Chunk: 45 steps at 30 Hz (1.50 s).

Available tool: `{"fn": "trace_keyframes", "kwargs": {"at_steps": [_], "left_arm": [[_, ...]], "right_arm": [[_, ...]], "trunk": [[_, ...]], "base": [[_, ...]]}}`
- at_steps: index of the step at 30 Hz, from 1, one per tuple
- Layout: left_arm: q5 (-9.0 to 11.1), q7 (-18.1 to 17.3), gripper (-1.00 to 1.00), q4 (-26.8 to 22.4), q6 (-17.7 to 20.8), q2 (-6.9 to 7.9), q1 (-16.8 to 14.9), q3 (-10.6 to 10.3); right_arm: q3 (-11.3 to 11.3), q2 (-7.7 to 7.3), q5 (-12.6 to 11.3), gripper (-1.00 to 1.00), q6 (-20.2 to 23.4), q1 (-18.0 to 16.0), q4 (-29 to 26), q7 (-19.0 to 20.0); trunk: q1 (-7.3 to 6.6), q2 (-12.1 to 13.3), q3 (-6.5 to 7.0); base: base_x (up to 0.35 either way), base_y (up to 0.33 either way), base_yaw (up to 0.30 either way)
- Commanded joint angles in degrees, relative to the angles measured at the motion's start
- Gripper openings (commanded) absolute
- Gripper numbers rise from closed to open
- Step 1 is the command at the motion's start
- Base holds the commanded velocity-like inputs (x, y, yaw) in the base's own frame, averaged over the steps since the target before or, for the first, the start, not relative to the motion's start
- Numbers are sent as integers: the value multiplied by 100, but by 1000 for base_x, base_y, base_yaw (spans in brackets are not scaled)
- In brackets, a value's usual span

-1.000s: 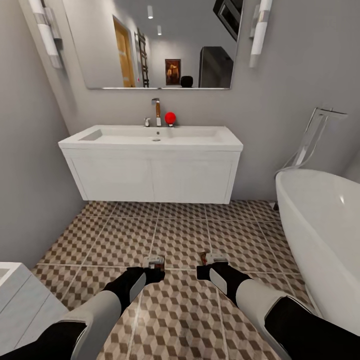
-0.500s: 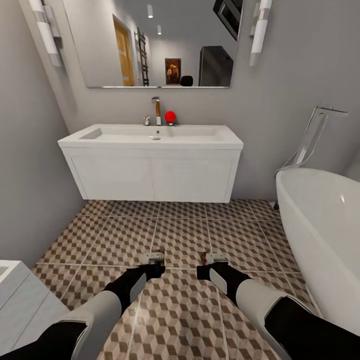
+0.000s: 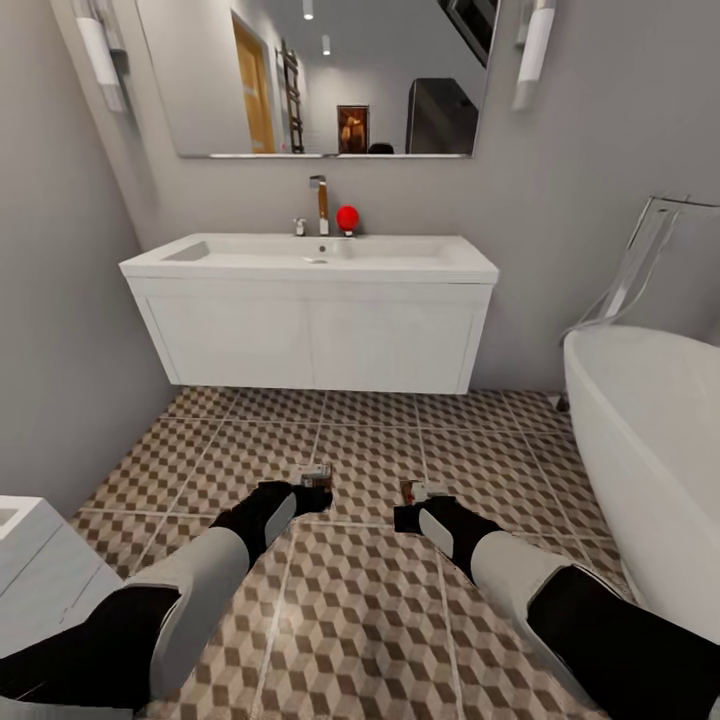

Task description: Take the four mousetraps from the cabinet in the bathroom and place them on the bathroom floor. Make sure all four end up on the same floor surface, and ensure that at least two of them are either under or directly next to the same bathroom sink.

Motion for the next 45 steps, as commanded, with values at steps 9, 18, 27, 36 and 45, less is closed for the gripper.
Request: {"fn": "trace_keyframes", "kwargs": {"at_steps": [9, 18, 27, 36, 45], "left_arm": [[32, 49, -100, 288, 487, 6, -696, 35], [37, 49, -100, 301, 825, -1, -851, 42], [49, 45, -100, 310, 1134, -7, -977, 43], [71, 29, -100, 260, 1243, -19, -1175, 43], [76, 0, -100, 249, 1018, -20, -1185, 43]], "right_arm": [[39, 0, -78, -100, 592, -615, -6, -46], [34, -6, -86, -100, 617, -714, 10, -49], [8, -10, -97, -100, 618, -741, 12, -410], [-7, -8, -112, -100, 614, -821, -214, -1005], [-7, -6, -113, -100, 609, -825, -249, -1024]], "trunk": [[198, -364, -249], [395, -725, -492], [573, -1047, -740], [594, -1058, -999], [599, -1061, -1071]], "base": [[0, 0, 81], [0, 0, 82], [0, 0, 82], [0, 0, 69], [0, 0, 8]]}}
